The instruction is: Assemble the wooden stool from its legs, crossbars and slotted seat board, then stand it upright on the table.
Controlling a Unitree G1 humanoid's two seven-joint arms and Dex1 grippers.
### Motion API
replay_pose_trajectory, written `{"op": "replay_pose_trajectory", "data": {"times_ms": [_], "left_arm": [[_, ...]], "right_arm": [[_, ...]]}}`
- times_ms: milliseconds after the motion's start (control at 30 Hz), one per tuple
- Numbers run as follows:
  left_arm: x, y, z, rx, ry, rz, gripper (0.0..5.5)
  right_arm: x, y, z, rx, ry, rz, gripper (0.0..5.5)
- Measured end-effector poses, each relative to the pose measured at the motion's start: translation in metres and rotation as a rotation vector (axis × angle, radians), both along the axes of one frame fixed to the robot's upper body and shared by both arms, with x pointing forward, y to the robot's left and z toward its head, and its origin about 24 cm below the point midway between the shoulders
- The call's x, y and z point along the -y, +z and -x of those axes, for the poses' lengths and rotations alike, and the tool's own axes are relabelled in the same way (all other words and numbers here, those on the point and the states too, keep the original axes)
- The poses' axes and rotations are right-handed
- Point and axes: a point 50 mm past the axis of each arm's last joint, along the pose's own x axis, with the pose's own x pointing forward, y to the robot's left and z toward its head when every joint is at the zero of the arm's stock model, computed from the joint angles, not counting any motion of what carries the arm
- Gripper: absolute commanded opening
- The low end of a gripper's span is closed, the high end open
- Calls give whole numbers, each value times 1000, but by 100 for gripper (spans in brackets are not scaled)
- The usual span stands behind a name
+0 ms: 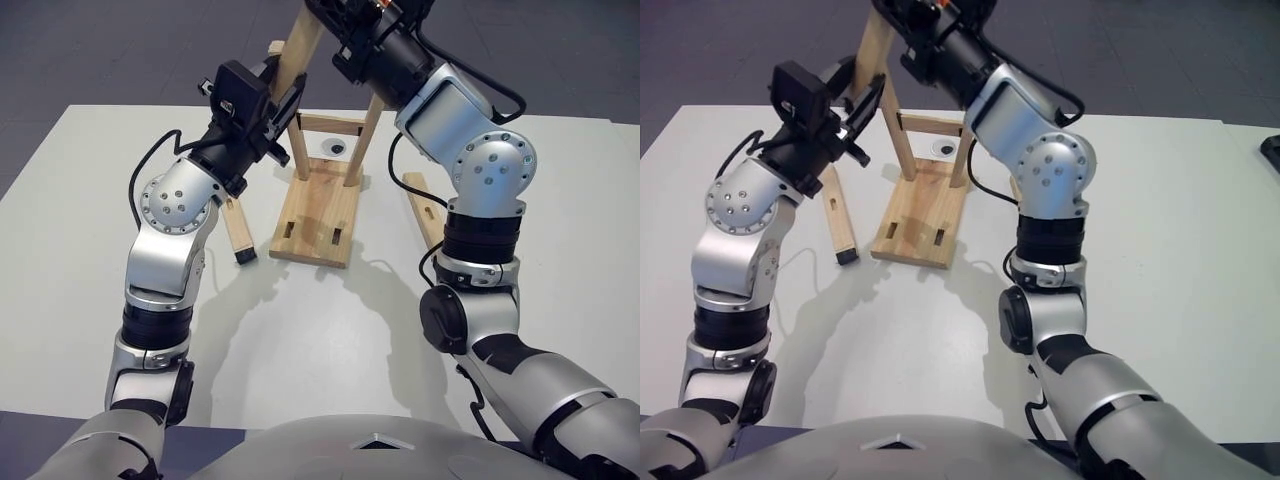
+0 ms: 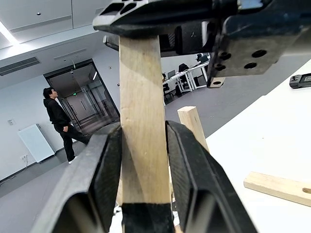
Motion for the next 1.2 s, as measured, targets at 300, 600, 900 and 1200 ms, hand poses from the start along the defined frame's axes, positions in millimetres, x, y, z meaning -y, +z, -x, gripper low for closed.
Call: {"op": "replay_pose_trajectory", "data": {"times_ms": [300, 600, 900, 1200], "left_arm": [[4, -7, -5, -80, -13, 56, 361], [-23, -35, -9, -212, 119, 112, 516], [-117, -47, -5, -267, 611, 394, 540], [-101, -63, -7, -348, 591, 568, 540]], "right_arm": [[21, -4, -4, -5, -98, -2, 41], [78, 5, -11, 99, -380, 68, 41], [191, 22, 20, 297, -904, 356, 41], [194, -114, 25, -163, -830, 316, 41]]}}
